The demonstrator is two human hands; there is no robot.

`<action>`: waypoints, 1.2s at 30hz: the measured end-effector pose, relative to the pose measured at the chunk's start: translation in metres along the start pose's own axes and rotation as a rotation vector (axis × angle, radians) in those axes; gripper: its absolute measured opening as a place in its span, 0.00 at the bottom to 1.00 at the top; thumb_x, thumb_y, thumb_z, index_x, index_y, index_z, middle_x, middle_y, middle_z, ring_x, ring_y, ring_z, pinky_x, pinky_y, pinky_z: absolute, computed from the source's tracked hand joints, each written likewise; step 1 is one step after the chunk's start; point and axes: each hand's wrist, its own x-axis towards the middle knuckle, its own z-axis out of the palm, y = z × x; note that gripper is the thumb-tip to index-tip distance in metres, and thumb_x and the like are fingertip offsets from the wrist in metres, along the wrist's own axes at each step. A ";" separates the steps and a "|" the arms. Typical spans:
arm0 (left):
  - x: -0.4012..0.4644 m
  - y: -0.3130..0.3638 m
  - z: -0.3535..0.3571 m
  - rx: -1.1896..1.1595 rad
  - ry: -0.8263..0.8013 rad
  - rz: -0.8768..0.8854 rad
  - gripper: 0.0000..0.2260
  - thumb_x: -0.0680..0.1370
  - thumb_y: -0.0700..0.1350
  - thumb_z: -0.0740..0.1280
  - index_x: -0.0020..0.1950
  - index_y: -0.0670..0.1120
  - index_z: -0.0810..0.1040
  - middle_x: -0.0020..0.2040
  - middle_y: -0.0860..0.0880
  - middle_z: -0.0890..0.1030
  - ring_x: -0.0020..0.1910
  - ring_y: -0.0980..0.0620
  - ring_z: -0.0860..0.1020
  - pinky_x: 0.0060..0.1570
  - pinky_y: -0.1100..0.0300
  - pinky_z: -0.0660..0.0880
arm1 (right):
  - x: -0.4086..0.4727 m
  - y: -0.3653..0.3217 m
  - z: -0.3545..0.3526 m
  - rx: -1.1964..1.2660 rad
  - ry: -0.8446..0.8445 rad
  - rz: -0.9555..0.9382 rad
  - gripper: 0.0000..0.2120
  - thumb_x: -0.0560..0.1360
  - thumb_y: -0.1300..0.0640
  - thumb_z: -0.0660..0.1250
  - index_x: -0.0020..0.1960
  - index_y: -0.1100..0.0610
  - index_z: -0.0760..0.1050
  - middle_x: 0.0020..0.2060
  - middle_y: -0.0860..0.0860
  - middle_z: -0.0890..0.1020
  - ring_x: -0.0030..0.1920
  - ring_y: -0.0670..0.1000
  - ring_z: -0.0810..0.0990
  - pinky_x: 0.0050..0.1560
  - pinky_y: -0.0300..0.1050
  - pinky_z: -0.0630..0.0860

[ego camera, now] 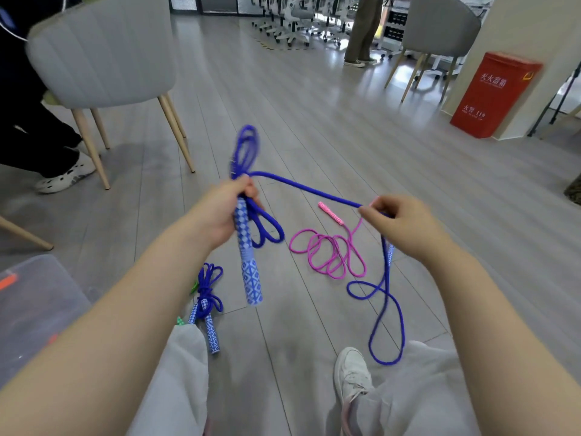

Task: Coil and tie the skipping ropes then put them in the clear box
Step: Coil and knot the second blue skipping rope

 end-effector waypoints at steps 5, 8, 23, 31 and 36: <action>0.010 0.007 -0.019 -0.160 0.239 0.019 0.11 0.83 0.43 0.57 0.42 0.45 0.70 0.26 0.53 0.71 0.25 0.56 0.71 0.35 0.63 0.73 | 0.000 0.000 -0.004 0.198 0.038 0.100 0.11 0.79 0.53 0.63 0.43 0.55 0.80 0.31 0.50 0.72 0.33 0.51 0.68 0.35 0.44 0.65; 0.001 -0.009 -0.003 0.052 0.172 -0.048 0.11 0.83 0.43 0.58 0.41 0.45 0.71 0.26 0.52 0.72 0.27 0.54 0.72 0.40 0.59 0.74 | -0.003 -0.017 0.010 0.420 0.032 0.140 0.10 0.80 0.56 0.61 0.43 0.52 0.79 0.34 0.51 0.75 0.35 0.52 0.69 0.39 0.48 0.68; -0.022 -0.043 0.031 0.403 -0.207 -0.043 0.16 0.80 0.55 0.62 0.53 0.42 0.77 0.37 0.47 0.75 0.36 0.51 0.75 0.48 0.51 0.74 | -0.024 -0.052 0.063 0.280 -0.129 -0.231 0.06 0.79 0.56 0.65 0.51 0.51 0.80 0.29 0.39 0.78 0.31 0.40 0.75 0.34 0.33 0.69; -0.014 -0.042 0.028 0.463 -0.068 -0.020 0.11 0.83 0.49 0.60 0.46 0.43 0.74 0.37 0.46 0.78 0.37 0.49 0.76 0.48 0.51 0.76 | -0.021 -0.040 0.057 0.003 -0.177 -0.274 0.08 0.79 0.46 0.63 0.48 0.49 0.76 0.31 0.44 0.75 0.32 0.44 0.72 0.34 0.39 0.69; 0.000 -0.010 0.012 -0.142 0.009 -0.085 0.13 0.84 0.46 0.56 0.41 0.43 0.70 0.36 0.46 0.80 0.36 0.50 0.84 0.40 0.53 0.82 | -0.009 -0.018 0.031 0.064 -0.197 -0.117 0.09 0.78 0.47 0.65 0.43 0.51 0.78 0.28 0.45 0.73 0.30 0.44 0.70 0.35 0.40 0.68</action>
